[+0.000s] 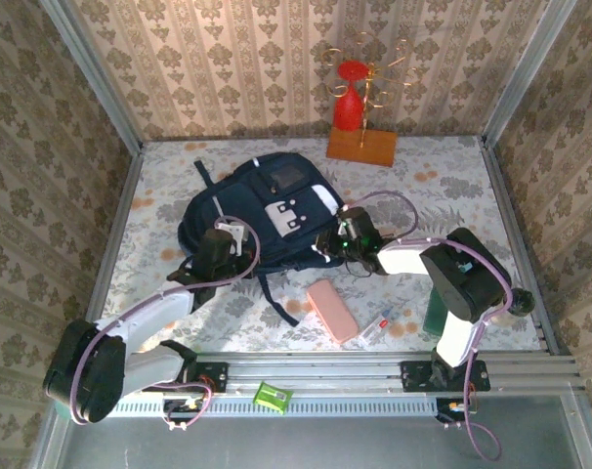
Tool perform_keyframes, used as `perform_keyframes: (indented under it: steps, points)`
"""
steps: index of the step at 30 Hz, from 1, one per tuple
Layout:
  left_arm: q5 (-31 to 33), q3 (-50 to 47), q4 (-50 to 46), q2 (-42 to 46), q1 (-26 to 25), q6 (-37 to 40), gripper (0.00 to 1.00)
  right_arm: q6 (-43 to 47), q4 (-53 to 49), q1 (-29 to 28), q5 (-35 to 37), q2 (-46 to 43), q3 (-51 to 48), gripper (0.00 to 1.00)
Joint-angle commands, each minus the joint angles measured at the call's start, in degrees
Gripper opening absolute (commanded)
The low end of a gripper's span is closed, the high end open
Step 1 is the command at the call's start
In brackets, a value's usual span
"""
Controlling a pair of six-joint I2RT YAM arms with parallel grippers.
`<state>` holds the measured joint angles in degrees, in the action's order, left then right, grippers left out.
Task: Pack the student bag
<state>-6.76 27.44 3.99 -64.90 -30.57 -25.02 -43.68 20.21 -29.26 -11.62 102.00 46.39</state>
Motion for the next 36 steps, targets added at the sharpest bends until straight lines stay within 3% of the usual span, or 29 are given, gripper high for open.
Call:
perform_keyframes:
  steps: [1,6,10,15,22,25,30,36]
  points:
    - [-0.7,1.9,1.7,-1.0,-0.8,-1.9,0.00,7.3,-12.3,2.1,2.8,-3.9,0.4,0.21]
    - [1.0,2.5,4.3,-2.5,-2.9,-3.1,0.00,9.2,-17.2,-0.9,-0.5,-13.0,1.5,0.45]
    - [1.3,3.1,5.2,-3.5,-4.0,-2.7,0.00,3.7,-16.6,-5.3,-0.4,-11.8,2.4,0.62]
    - [0.9,3.9,4.9,-4.2,-4.6,-1.9,0.00,-2.5,-13.9,-8.1,1.5,-6.7,4.6,0.70]
    - [0.0,4.5,5.0,-5.0,-5.3,-0.9,0.00,-5.1,-14.1,-10.0,6.7,2.4,9.9,0.72]
    - [-0.3,4.4,4.8,-4.8,-5.4,0.0,0.00,-4.8,-14.0,-9.5,10.5,3.8,10.4,0.64]
    - [0.1,4.0,3.6,-4.0,-5.5,1.9,0.00,-3.2,-14.1,-6.9,13.7,4.1,10.1,0.27]
    - [0.5,3.5,2.8,-2.5,-5.2,3.6,0.00,1.0,-13.6,-2.5,13.1,2.3,8.7,0.05]
